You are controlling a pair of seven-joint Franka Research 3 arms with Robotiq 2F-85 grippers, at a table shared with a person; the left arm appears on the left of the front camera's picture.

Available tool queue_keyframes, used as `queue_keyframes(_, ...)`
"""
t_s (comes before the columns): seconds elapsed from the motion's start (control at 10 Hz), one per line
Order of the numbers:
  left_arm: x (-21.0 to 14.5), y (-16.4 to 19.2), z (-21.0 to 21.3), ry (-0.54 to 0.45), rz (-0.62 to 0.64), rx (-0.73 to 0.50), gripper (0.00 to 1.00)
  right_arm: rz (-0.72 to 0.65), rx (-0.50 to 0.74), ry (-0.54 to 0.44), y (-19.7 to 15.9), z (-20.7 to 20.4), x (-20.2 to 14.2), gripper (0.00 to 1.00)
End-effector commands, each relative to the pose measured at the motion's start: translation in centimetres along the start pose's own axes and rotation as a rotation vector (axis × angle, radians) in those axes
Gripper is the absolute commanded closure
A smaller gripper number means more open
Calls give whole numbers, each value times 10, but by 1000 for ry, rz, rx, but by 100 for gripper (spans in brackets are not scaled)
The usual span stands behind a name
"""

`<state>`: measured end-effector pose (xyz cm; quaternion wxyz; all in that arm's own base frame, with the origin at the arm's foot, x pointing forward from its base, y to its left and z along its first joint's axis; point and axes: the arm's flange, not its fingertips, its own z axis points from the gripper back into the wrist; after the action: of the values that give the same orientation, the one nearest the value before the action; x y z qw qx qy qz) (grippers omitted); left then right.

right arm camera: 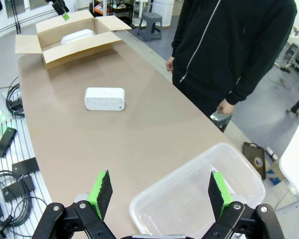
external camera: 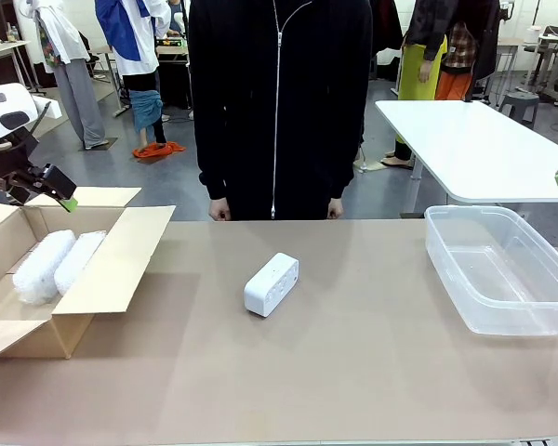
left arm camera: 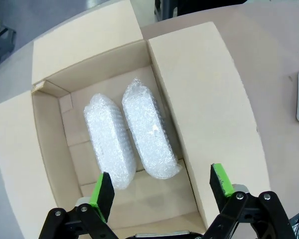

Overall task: Separate and place wrapped and unwrapped clocks.
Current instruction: Pick up the Digital clock indicated by the person.

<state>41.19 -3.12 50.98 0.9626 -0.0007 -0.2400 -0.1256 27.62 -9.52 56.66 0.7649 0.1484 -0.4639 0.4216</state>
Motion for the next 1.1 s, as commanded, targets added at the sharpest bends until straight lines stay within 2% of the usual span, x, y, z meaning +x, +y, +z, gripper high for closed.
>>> queue_keyframes(0.0,1,1,-1,0,-6,-5,0,8,19,-25,-1,-2,0,0)
queue_keyframes(0.8,0,0,0,0,-1,-1,0,8,19,-25,-1,-2,0,0)
queue_keyframes(1.0,-10,17,24,-31,-117,-48,0,8,19,-25,-1,-2,0,0)
